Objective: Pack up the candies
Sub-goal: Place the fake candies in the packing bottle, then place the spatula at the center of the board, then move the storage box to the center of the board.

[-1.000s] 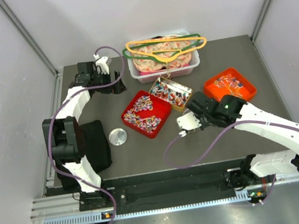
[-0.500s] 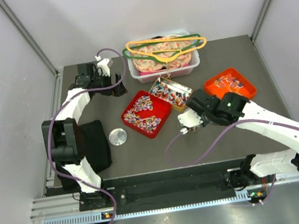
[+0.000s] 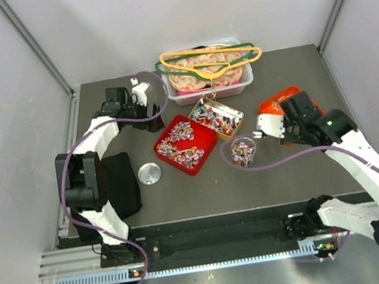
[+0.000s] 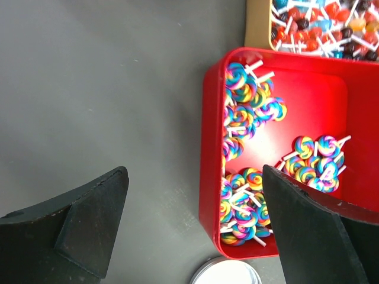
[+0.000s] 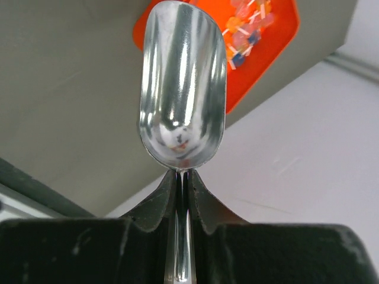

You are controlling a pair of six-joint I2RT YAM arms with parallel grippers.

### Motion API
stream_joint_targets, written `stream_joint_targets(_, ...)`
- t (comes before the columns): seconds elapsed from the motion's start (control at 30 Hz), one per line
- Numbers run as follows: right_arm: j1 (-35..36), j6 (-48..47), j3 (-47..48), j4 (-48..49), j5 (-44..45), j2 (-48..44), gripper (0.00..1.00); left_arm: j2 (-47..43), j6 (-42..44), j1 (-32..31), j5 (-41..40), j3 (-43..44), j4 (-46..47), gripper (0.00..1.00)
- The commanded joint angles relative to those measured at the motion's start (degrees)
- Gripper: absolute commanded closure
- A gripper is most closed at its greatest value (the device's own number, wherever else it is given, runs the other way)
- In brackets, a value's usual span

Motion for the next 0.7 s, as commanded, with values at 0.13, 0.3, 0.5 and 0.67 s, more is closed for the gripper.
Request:
stream_joint_targets(0.13, -14.84, 5.52, -6.97, 8.52, -11.19, -6.26, 1.0, -3.47, 4.19, -3.54, -3.99, -3.12, 3.1, 0.03)
stream_joint_targets(0.3, -22.92, 6.48, -9.79, 9.93, -13.84, -10.39, 1.0, -2.42, 5.15, -4.41, -7.51, -4.09, 5.03, 0.1)
stream_joint_targets(0.5, -30.76, 6.13, -14.27, 11.07, -16.91, -15.93, 1.0, -1.54, 6.12, -4.77, -11.56, -5.5, 8.11, 0.2)
stream_joint_targets(0.67, -34.63, 5.95, -18.49, 12.21, -17.53, -18.74, 1.0, -0.13, 6.73, -5.21, -11.47, -5.67, 8.47, 0.31)
